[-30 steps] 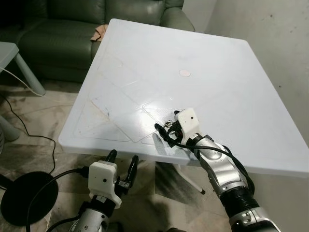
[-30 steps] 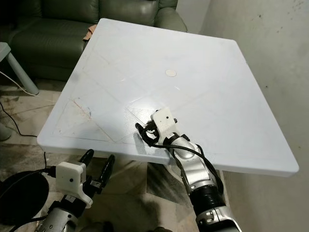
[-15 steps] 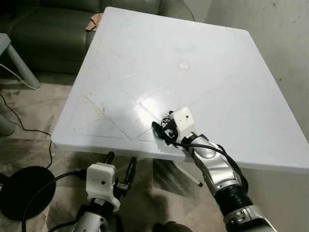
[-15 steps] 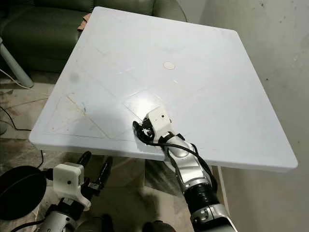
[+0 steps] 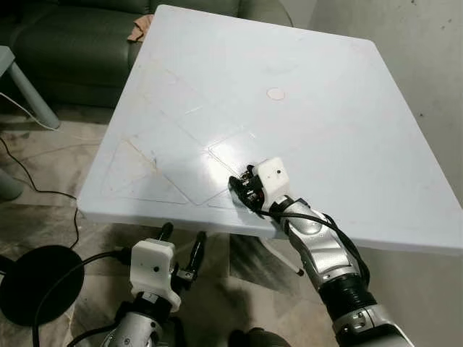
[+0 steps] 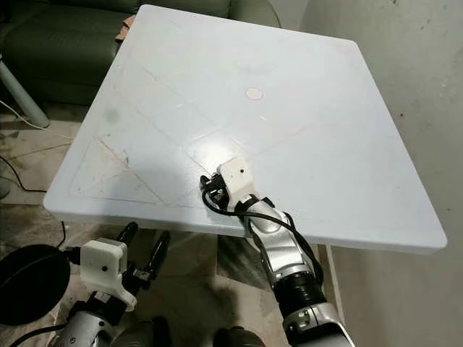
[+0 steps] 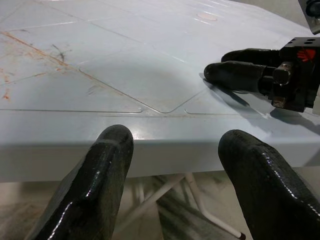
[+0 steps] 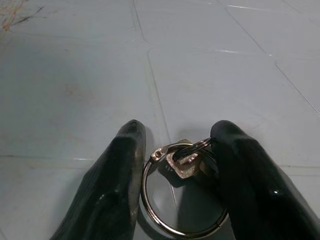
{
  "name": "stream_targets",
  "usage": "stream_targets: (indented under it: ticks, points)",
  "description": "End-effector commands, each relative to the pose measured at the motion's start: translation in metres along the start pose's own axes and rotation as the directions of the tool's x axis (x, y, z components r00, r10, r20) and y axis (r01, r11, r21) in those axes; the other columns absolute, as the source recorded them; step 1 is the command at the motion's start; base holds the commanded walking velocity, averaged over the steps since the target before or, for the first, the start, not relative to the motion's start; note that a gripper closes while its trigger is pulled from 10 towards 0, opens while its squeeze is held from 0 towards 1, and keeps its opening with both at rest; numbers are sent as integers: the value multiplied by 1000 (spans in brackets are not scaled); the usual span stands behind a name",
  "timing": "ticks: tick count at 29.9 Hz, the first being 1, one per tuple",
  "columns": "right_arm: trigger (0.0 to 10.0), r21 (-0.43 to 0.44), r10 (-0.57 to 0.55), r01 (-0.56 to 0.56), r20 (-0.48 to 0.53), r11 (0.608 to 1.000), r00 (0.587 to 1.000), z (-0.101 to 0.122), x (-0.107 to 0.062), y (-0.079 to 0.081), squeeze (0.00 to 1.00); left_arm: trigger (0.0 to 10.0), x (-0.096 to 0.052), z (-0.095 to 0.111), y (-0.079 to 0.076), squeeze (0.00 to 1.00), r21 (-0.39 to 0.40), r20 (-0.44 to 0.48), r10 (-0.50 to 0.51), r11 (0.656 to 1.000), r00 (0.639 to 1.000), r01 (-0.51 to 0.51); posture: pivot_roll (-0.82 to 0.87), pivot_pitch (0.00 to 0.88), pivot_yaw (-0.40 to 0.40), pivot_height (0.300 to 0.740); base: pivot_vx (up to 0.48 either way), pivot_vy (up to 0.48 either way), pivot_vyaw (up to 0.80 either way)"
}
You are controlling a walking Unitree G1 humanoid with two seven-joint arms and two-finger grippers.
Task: Hang keys on a hook
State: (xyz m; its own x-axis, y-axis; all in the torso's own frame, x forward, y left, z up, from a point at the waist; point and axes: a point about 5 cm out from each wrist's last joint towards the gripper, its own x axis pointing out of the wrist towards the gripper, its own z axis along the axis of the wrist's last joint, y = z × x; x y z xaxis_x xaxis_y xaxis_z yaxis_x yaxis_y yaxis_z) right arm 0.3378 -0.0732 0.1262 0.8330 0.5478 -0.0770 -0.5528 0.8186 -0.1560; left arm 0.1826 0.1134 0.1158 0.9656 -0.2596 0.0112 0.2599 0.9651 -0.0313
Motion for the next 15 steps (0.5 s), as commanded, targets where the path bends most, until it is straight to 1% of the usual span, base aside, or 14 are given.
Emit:
stream_targets:
  ticks: [1, 15]
  points:
    - [0, 18, -18, 18, -47, 1000, 999, -10, -2, -2, 0, 10000, -1, 4, -2, 0, 4, 4, -4, 1000, 1000, 4, 45, 199, -135, 728, 0, 0, 0]
    - [0, 18, -23, 24, -34, 1000, 999, -8, -1, -3, 0, 10000, 0, 4, -1, 0, 7, 3, -4, 1000, 1000, 4, 47, 188, -131, 728, 0, 0, 0]
